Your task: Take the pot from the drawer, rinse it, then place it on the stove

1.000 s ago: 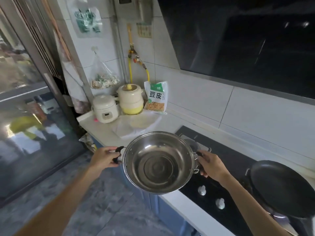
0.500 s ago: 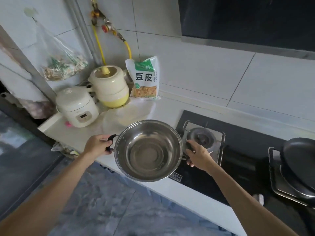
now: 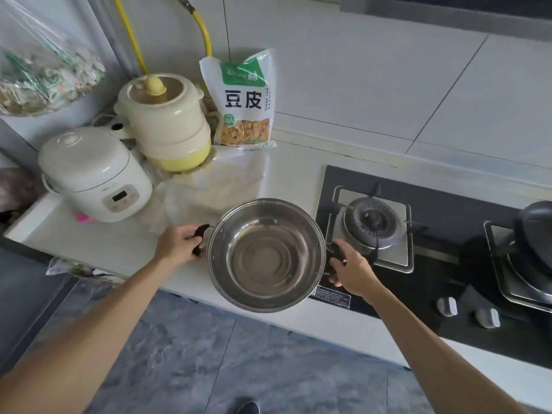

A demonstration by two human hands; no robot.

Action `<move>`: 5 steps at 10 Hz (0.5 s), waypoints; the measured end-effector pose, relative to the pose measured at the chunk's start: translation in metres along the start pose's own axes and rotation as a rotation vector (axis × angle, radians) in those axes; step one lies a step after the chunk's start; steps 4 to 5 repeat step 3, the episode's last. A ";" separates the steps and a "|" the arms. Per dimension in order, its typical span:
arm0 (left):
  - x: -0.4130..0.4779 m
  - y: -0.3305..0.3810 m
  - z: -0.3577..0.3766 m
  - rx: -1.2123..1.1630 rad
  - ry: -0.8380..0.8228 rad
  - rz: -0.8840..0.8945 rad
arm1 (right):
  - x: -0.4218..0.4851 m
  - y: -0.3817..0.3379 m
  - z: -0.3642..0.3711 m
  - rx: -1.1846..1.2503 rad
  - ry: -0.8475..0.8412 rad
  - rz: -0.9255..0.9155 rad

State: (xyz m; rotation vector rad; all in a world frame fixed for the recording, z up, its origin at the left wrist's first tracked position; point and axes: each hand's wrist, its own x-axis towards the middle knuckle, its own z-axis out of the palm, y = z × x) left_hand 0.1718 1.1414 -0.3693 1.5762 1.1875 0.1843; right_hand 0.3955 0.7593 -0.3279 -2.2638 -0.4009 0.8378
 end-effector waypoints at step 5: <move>-0.012 0.010 -0.008 0.308 0.009 0.202 | -0.003 0.002 0.000 -0.113 0.077 -0.074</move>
